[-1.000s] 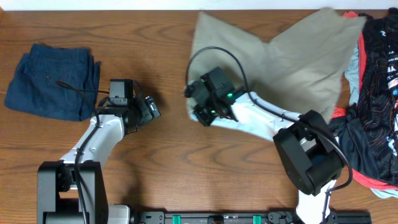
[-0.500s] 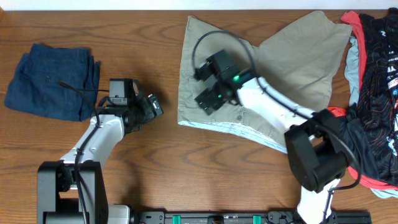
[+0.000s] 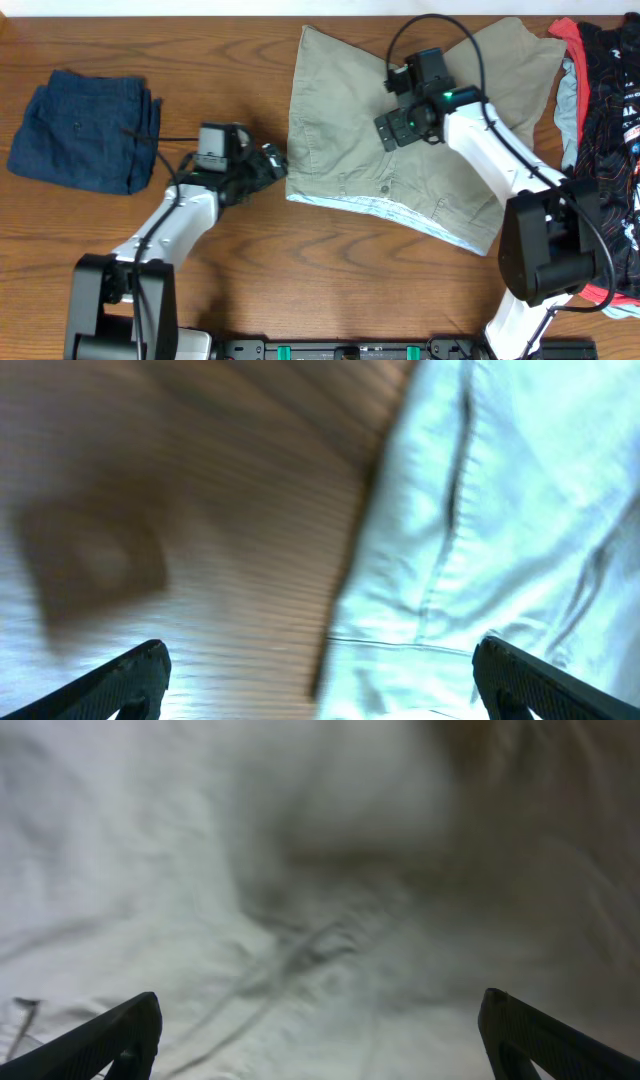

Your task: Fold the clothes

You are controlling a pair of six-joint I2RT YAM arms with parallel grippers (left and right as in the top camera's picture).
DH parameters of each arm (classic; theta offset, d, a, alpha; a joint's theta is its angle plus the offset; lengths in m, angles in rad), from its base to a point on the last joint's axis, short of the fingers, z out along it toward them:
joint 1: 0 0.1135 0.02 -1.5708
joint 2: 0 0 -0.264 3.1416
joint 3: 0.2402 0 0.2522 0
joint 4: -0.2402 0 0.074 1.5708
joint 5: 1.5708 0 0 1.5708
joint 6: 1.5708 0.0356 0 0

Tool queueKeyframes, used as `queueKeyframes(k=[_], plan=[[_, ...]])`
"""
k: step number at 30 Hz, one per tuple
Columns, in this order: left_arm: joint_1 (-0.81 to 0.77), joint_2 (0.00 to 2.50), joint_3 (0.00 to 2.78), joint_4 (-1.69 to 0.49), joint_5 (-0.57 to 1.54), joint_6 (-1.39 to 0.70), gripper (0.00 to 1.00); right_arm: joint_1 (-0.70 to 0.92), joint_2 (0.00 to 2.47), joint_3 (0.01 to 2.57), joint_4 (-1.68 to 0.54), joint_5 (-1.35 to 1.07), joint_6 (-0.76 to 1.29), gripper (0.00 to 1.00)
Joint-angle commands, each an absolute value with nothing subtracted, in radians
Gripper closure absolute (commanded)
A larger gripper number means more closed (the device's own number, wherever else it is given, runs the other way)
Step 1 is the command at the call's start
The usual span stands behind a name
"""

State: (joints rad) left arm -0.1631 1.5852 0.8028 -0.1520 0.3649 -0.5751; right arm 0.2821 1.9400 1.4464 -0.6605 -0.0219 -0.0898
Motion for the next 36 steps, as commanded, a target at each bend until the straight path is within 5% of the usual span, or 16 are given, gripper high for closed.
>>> queueKeyframes(k=[1, 8, 9, 13, 16, 23, 33, 34, 36], plan=[[-0.220, 1.640, 0.822, -0.128, 0.373, -0.603, 0.02, 0.243, 1.914, 1.465, -0.680, -0.011, -0.025, 0.01], [-0.300, 1.774, 0.822, -0.087, 0.374, -0.687, 0.02, 0.197, 1.913, 1.465, -0.740, -0.011, -0.011, 0.01], [-0.310, 1.789, 0.822, -0.081, 0.375, -0.692, 0.09, 0.193, 1.913, 1.465, -0.746, -0.010, -0.011, 0.01], [-0.332, 1.801, 0.822, -0.077, 0.383, -0.694, 0.72, 0.174, 1.913, 1.465, -0.760, -0.010, -0.006, 0.01], [-0.332, 1.800, 0.822, -0.081, 0.397, -0.693, 0.94, 0.157, 1.913, 1.465, -0.761, -0.007, 0.023, 0.01], [-0.243, 1.752, 0.835, -0.123, 0.398, -0.513, 0.94, 0.131, 1.912, 1.465, -0.771, -0.007, 0.030, 0.01], [0.107, 1.645, 1.127, -0.336, 0.283, -0.393, 0.94, 0.114, 1.909, 1.465, -0.779, -0.008, 0.056, 0.01], [0.130, 1.645, 1.154, -0.343, 0.283, -0.393, 0.92, 0.114, 1.909, 1.465, -0.779, -0.008, 0.056, 0.01], [0.154, 1.645, 1.172, -0.342, 0.283, -0.393, 0.50, 0.114, 1.909, 1.465, -0.779, -0.012, 0.055, 0.01]])
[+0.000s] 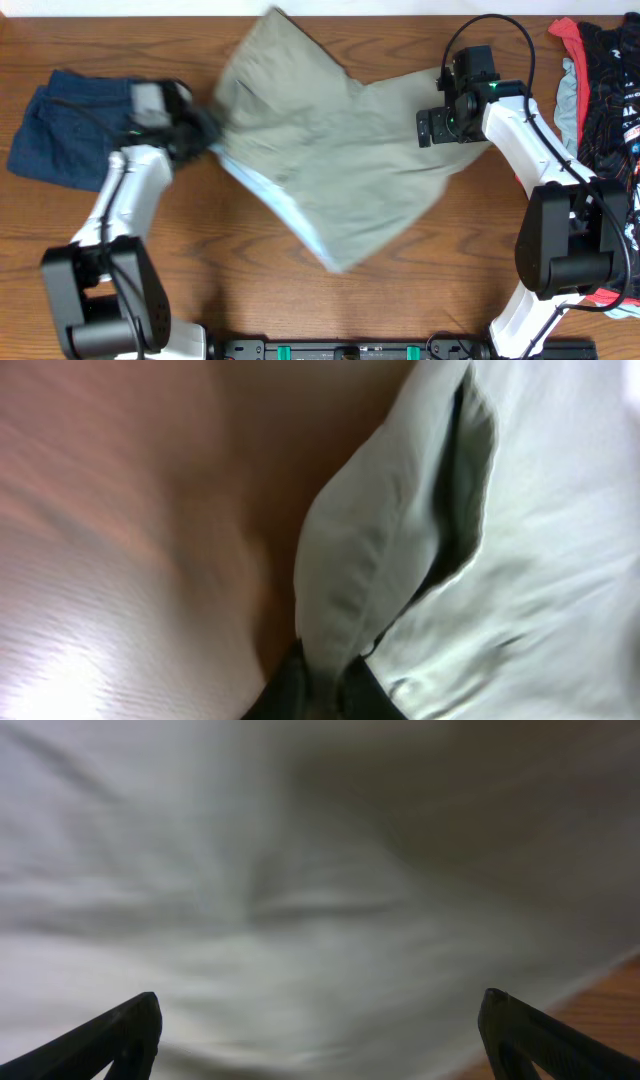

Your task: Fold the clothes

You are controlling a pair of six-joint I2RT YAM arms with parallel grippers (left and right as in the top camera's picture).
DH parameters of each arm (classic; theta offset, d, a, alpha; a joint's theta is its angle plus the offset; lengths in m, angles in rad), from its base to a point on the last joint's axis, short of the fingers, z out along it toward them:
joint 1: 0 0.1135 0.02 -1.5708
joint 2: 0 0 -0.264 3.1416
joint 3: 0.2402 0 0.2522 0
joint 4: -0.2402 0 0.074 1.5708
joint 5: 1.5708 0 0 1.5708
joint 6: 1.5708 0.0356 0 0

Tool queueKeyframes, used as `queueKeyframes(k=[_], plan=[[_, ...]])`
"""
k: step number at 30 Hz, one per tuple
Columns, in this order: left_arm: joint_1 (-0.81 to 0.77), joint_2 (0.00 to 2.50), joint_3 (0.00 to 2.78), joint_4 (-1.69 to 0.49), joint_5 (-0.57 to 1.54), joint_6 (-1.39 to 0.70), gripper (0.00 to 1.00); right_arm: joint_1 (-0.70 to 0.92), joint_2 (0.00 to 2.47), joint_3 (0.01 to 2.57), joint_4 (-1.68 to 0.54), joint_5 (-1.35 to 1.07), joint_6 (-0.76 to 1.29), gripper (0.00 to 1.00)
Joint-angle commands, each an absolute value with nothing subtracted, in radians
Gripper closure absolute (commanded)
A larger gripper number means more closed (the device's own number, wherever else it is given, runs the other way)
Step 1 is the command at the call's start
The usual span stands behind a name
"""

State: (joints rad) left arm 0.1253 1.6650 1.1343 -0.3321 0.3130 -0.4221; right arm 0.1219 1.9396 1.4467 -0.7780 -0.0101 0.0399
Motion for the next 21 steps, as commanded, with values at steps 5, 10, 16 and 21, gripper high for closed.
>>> queueKeyframes(k=[5, 10, 16, 21], plan=[[0.158, 1.647, 1.171, -0.421, 0.284, -0.406, 0.07, 0.114, 1.909, 1.465, -0.777, -0.010, 0.055, 0.01], [0.098, 1.647, 1.169, -0.581, 0.287, -0.450, 0.02, 0.101, 1.909, 1.465, -0.758, 0.034, 0.056, 0.01], [-0.020, 1.647, 1.131, -0.727, 0.287, -0.475, 0.02, 0.056, 1.909, 1.465, -0.749, 0.090, 0.116, 0.01], [-0.121, 1.647, 1.048, -0.752, 0.291, -0.593, 0.02, -0.007, 1.909, 1.464, -0.775, 0.089, 0.167, 0.01]])
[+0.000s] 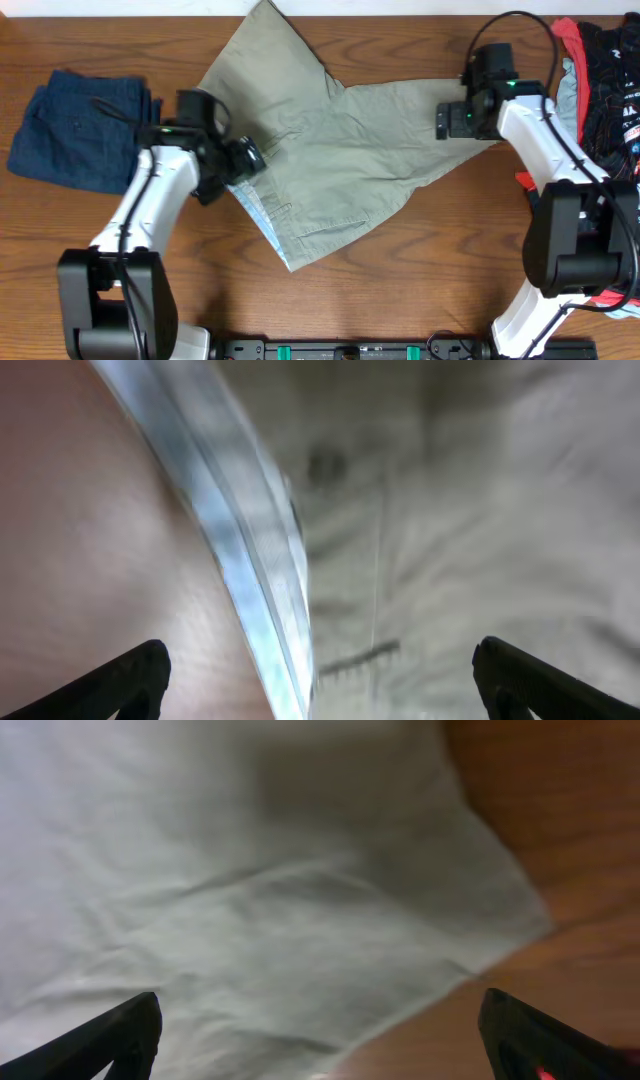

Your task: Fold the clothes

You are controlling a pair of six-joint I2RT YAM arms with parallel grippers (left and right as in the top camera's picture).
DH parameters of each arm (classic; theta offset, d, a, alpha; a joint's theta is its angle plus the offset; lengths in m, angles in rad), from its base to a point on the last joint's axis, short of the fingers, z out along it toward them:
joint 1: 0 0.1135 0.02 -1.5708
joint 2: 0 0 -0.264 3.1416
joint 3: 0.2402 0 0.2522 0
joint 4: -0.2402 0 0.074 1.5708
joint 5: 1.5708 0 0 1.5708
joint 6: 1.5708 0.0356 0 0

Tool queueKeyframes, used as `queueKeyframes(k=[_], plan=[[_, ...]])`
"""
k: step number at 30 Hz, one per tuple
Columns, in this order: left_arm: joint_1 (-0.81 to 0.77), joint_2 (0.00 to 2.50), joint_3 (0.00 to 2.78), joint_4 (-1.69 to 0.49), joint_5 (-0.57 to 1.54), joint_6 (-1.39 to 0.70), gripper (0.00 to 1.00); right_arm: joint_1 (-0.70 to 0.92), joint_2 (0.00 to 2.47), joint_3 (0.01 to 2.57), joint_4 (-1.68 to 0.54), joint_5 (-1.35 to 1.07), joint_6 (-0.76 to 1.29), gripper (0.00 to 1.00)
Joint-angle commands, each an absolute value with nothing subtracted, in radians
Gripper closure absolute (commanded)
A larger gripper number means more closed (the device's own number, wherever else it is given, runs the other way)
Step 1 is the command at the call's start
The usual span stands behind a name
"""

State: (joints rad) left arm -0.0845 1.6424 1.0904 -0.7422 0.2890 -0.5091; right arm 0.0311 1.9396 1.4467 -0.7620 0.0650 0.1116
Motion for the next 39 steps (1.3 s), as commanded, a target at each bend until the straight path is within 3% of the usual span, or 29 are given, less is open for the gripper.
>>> queueKeyframes(k=[1, 7, 12, 19, 22, 25, 28, 30, 34, 39], plan=[[-0.139, 1.647, 1.030, -0.751, 0.303, -0.612, 0.02, -0.019, 1.909, 1.464, -0.785, 0.089, 0.178, 0.01], [-0.227, 1.647, 0.945, -0.690, 0.332, -0.693, 0.00, -0.067, 1.909, 1.464, -0.836, 0.085, 0.188, 0.01], [-0.283, 1.647, 0.876, -0.525, 0.336, -0.697, 0.11, -0.076, 1.909, 1.464, -0.867, 0.086, 0.224, 0.01], [-0.289, 1.648, 0.842, -0.361, 0.271, -0.698, 0.13, -0.076, 1.909, 1.464, -0.886, 0.078, 0.225, 0.01], [-0.289, 1.654, 0.842, -0.340, 0.272, -0.698, 0.26, -0.076, 1.909, 1.464, -0.886, 0.078, 0.226, 0.01], [-0.289, 1.662, 0.842, -0.341, 0.272, -0.698, 0.52, -0.076, 1.909, 1.464, -0.889, 0.074, 0.233, 0.01], [-0.289, 1.677, 0.842, -0.340, 0.267, -0.698, 0.68, -0.076, 1.909, 1.464, -0.891, 0.074, 0.233, 0.01], [-0.289, 1.689, 0.842, -0.344, 0.248, -0.697, 0.93, -0.076, 1.909, 1.464, -0.892, 0.074, 0.232, 0.03], [-0.285, 1.689, 0.842, -0.427, 0.250, -0.693, 0.94, -0.076, 1.909, 1.464, -0.901, 0.075, 0.232, 0.06], [-0.233, 1.613, 0.844, -0.793, 0.286, -0.597, 0.94, -0.090, 1.909, 1.464, -0.914, 0.087, 0.233, 0.09]])
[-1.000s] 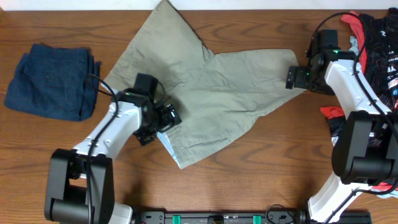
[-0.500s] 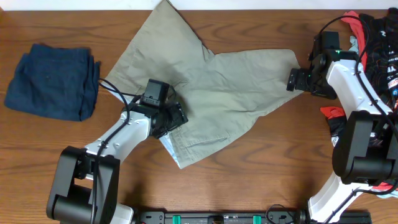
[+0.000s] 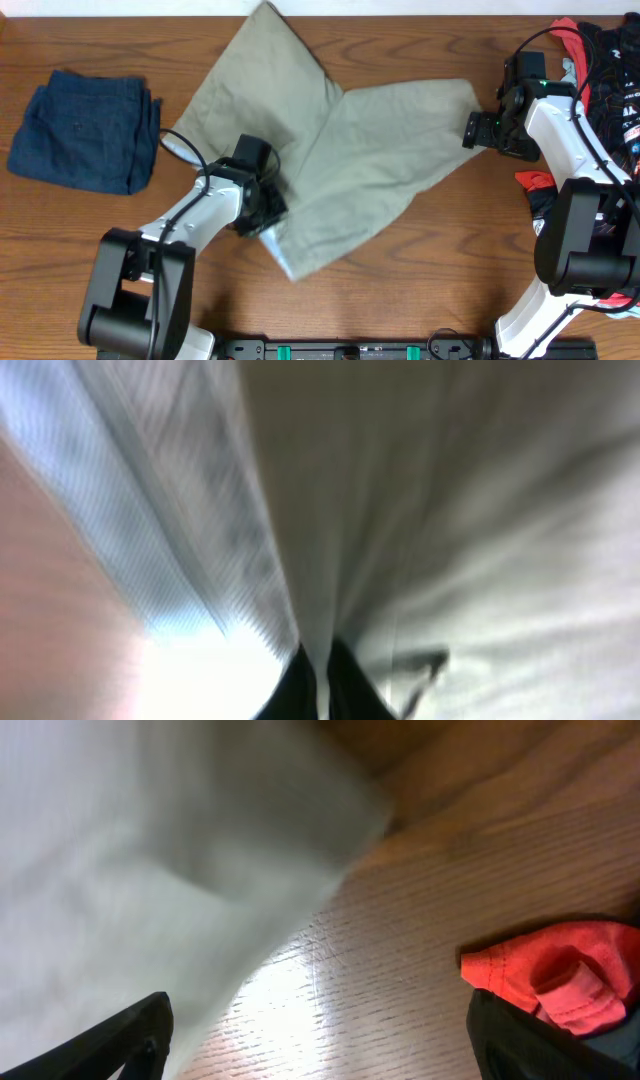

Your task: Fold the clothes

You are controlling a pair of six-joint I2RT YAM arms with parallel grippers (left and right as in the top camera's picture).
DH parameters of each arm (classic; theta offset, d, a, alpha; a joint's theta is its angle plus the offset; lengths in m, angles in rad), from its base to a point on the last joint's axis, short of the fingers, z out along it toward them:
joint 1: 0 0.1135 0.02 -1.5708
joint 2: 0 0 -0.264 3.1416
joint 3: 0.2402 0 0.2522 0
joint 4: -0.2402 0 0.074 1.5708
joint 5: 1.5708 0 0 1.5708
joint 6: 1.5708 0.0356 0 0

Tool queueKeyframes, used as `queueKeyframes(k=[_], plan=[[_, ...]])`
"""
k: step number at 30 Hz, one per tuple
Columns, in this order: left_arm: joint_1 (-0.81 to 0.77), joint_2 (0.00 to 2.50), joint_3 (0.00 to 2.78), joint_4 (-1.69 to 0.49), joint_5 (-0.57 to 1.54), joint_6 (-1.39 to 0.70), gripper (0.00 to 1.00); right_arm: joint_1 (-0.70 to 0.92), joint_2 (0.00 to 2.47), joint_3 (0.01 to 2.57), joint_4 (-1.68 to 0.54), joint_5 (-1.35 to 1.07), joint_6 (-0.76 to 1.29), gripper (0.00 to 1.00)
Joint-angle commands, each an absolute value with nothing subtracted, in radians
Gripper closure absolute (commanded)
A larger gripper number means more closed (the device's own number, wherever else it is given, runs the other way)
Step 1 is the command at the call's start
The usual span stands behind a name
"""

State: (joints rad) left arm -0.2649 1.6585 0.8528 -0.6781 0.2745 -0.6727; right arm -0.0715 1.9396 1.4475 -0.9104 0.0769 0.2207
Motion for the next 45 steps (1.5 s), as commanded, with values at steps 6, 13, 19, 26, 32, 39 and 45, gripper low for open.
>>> queueKeyframes(k=[6, 13, 19, 26, 32, 39, 45], plan=[[-0.108, 1.437, 0.844, -1.007, 0.237, -0.530, 0.94, -0.102, 1.909, 1.464, -0.904, 0.043, 0.224, 0.09], [-0.006, 1.279, 0.844, -1.020, 0.238, -0.527, 0.94, -0.069, 1.909, 1.464, -0.830, -0.512, -0.183, 0.09], [-0.006, 1.261, 0.844, -1.136, 0.237, -0.527, 0.93, 0.033, 1.914, 1.464, -0.633, -0.570, -0.143, 0.11], [-0.006, 1.261, 0.843, -1.267, 0.201, -0.553, 0.94, 0.194, 1.991, 1.464, -0.415, -0.535, -0.057, 0.07], [-0.006, 1.261, 0.843, -1.273, 0.137, -0.596, 0.94, 0.291, 2.098, 1.464, -0.309, -0.583, -0.037, 0.07], [-0.006, 1.261, 0.843, -1.248, 0.137, -0.596, 0.94, 0.370, 2.194, 1.464, -0.208, -0.614, 0.002, 0.10], [-0.006, 1.261, 0.843, -1.247, 0.137, -0.596, 0.94, 0.430, 2.218, 1.464, -0.163, -0.647, 0.006, 0.09]])
